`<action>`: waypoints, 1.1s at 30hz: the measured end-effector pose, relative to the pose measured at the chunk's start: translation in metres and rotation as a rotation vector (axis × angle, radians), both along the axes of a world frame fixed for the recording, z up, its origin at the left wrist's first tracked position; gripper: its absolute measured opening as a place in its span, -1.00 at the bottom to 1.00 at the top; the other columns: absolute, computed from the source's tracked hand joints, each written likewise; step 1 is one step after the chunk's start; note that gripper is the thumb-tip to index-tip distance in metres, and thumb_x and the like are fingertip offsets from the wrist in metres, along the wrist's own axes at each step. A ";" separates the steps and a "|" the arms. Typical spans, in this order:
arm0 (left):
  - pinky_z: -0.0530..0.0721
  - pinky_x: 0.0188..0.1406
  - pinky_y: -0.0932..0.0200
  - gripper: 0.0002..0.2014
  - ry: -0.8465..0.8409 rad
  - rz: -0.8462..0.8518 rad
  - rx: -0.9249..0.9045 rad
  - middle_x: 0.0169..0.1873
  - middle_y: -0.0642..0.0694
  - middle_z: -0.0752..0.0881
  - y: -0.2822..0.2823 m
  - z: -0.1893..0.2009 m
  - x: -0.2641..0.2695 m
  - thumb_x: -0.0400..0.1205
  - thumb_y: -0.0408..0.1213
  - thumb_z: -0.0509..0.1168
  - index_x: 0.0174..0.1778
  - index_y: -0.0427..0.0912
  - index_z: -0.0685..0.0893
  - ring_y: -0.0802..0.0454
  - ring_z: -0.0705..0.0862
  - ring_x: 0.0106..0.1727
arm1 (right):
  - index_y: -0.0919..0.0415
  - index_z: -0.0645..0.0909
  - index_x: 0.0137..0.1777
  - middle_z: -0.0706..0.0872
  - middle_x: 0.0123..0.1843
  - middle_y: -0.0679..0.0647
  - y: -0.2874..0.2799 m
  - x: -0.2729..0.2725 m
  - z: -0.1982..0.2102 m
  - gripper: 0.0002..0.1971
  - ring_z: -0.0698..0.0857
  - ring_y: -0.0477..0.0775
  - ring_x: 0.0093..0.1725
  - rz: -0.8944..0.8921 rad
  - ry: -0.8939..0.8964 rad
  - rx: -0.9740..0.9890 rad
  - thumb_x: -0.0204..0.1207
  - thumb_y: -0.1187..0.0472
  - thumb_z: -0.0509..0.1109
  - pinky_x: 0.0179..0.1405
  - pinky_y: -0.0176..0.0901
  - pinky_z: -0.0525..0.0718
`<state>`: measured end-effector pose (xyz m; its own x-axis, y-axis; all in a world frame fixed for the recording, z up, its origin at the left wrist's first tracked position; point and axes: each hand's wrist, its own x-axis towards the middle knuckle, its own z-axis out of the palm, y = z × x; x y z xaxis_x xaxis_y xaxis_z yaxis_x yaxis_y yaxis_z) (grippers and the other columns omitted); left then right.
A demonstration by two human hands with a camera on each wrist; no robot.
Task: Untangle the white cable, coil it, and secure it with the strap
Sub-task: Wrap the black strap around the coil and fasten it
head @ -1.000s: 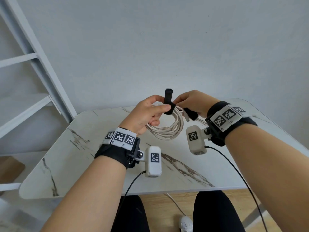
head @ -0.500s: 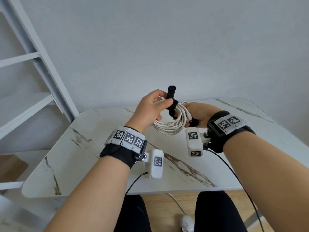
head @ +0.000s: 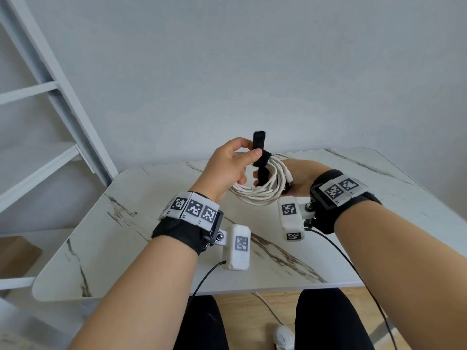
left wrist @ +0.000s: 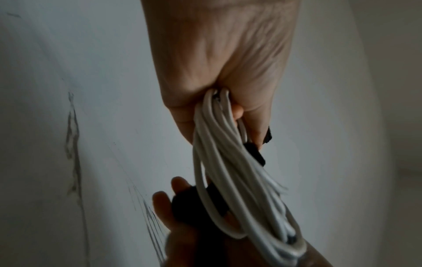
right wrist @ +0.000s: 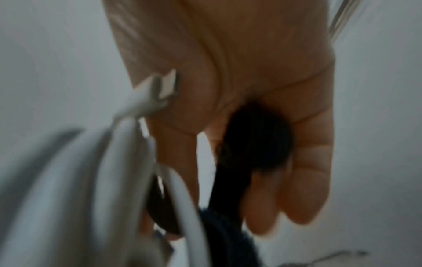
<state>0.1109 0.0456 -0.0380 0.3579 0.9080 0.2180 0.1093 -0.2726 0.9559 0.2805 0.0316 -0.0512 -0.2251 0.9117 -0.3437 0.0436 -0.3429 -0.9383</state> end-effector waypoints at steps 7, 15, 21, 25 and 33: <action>0.51 -0.47 0.19 -0.83 0.046 0.196 0.050 -0.64 0.16 0.57 0.006 0.000 -0.005 0.63 -0.17 0.36 0.03 -0.19 0.66 0.14 0.36 -0.68 | 0.30 0.66 -0.05 0.71 -0.11 0.18 0.012 0.010 -0.008 -0.94 0.69 0.08 -0.17 -0.436 -0.211 0.202 0.57 0.40 0.36 0.05 -0.05 0.74; 0.64 -0.22 0.00 -0.89 0.093 0.417 0.166 -0.09 -0.18 0.75 0.016 -0.003 -0.005 0.60 -0.09 0.33 -0.09 -0.04 0.61 -0.08 0.55 -0.33 | 0.27 0.78 -0.21 0.69 -0.40 -0.02 -0.005 -0.013 0.008 -0.89 0.54 -0.08 -0.39 -0.457 -0.365 0.607 0.42 0.21 0.55 -0.32 -0.25 0.52; 0.39 -0.50 0.25 -0.90 0.114 0.484 0.206 -0.42 0.06 0.54 0.015 -0.005 0.005 0.64 -0.15 0.29 -0.08 -0.10 0.57 0.12 0.48 -0.44 | 0.13 0.79 -0.32 0.57 -0.40 -0.04 -0.004 -0.043 0.004 -0.78 0.59 0.02 -0.33 -0.338 -0.816 0.690 0.45 0.02 0.48 -0.37 -0.14 0.44; 0.45 -0.49 0.26 -0.91 0.138 0.511 0.204 -0.37 0.11 0.57 0.013 -0.004 0.010 0.65 -0.18 0.27 -0.05 -0.12 0.56 0.15 0.51 -0.42 | 0.10 0.56 -0.45 0.42 -0.43 -0.03 0.000 -0.052 0.003 -0.63 0.53 0.13 -0.26 -0.335 -1.159 0.679 0.51 -0.09 0.33 -0.13 -0.09 0.34; 0.57 -0.30 0.11 -0.91 0.079 0.493 0.158 -0.32 0.13 0.62 0.009 -0.003 0.017 0.63 -0.16 0.29 -0.07 -0.08 0.55 0.03 0.60 -0.29 | 0.06 0.50 -0.42 0.44 -0.35 -0.04 0.006 -0.060 0.000 -0.66 0.52 0.12 -0.21 -0.376 -1.194 0.587 0.51 -0.09 0.28 0.03 0.00 0.37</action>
<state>0.1280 0.0549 -0.0408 -0.0827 0.9308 0.3559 0.3311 -0.3112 0.8908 0.2208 0.0377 -0.0508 0.2206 0.9283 0.2994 0.9091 -0.0845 -0.4079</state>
